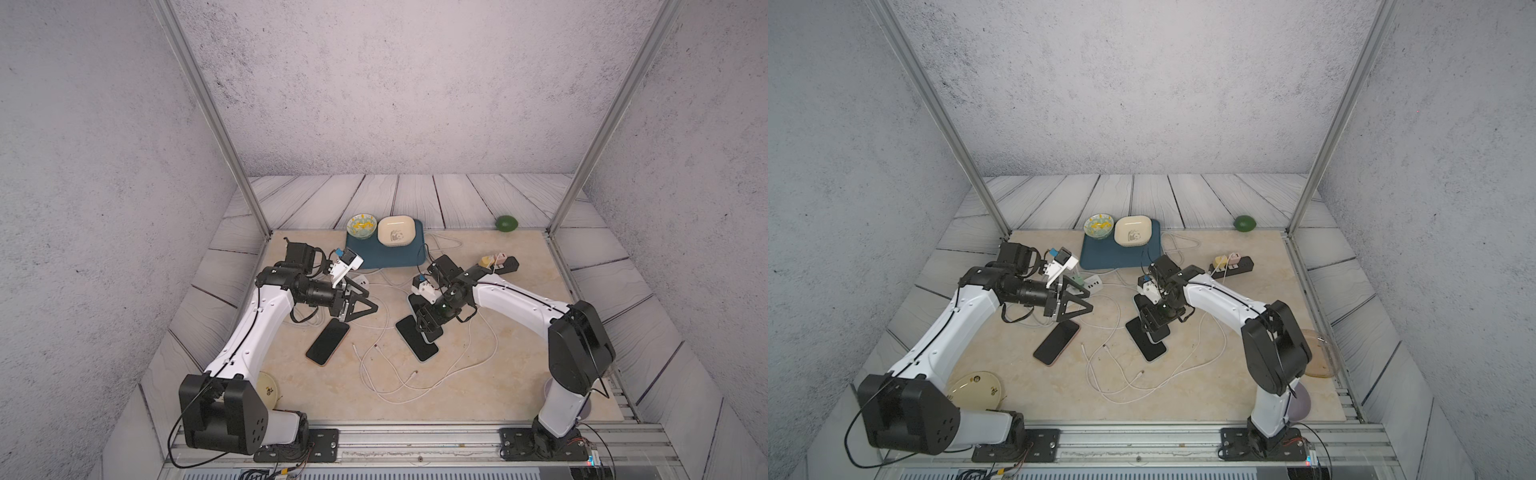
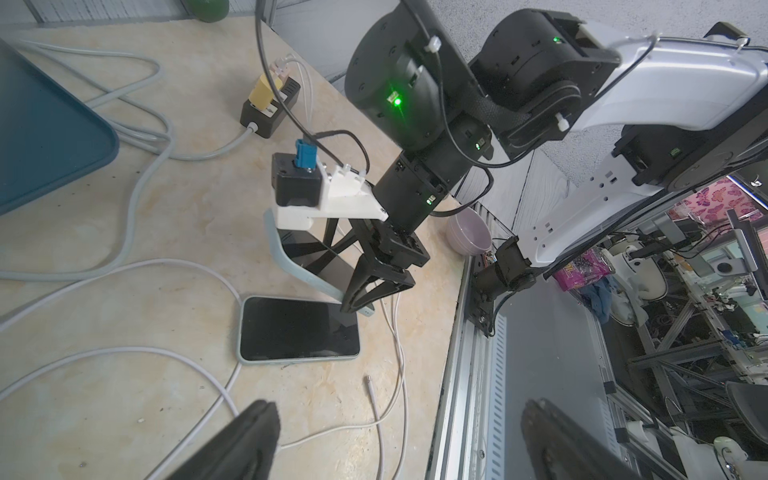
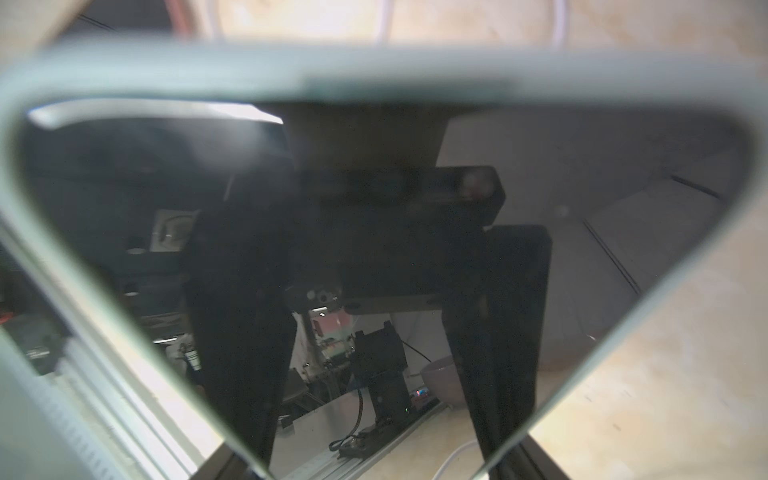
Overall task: Unplug the charging cable from the phone
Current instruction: Place the phone at the center of the board.
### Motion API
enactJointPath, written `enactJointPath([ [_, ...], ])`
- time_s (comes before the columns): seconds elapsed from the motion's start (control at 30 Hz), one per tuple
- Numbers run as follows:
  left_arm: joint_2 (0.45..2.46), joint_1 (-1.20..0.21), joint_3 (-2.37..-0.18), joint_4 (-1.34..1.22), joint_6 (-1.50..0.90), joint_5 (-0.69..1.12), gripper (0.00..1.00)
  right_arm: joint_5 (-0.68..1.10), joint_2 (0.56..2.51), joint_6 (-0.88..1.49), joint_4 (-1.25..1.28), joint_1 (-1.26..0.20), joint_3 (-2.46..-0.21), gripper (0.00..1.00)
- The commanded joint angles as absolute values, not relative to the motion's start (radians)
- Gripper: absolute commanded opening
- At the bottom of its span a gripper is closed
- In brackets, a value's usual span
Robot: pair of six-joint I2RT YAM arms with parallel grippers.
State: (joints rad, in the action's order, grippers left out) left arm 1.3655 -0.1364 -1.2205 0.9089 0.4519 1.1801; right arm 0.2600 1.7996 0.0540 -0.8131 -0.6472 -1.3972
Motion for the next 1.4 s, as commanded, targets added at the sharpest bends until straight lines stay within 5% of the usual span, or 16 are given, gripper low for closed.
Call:
enactJointPath([
  [0.0,1.345,-0.126,-1.224,0.918,0.469,1.184,0.98,0.124,1.821,0.071,-0.954,-0.637,-1.469,0.44],
  [0.93,1.333,-0.114,-1.216,0.931,0.487,1.183,0.98,-0.041,2.135,0.076,-1.085,-0.596,-1.579,0.50],
  [1.37,1.325,-0.100,-1.210,0.916,0.484,1.167,0.98,-0.023,2.115,0.078,-1.049,-0.584,-1.549,0.92],
])
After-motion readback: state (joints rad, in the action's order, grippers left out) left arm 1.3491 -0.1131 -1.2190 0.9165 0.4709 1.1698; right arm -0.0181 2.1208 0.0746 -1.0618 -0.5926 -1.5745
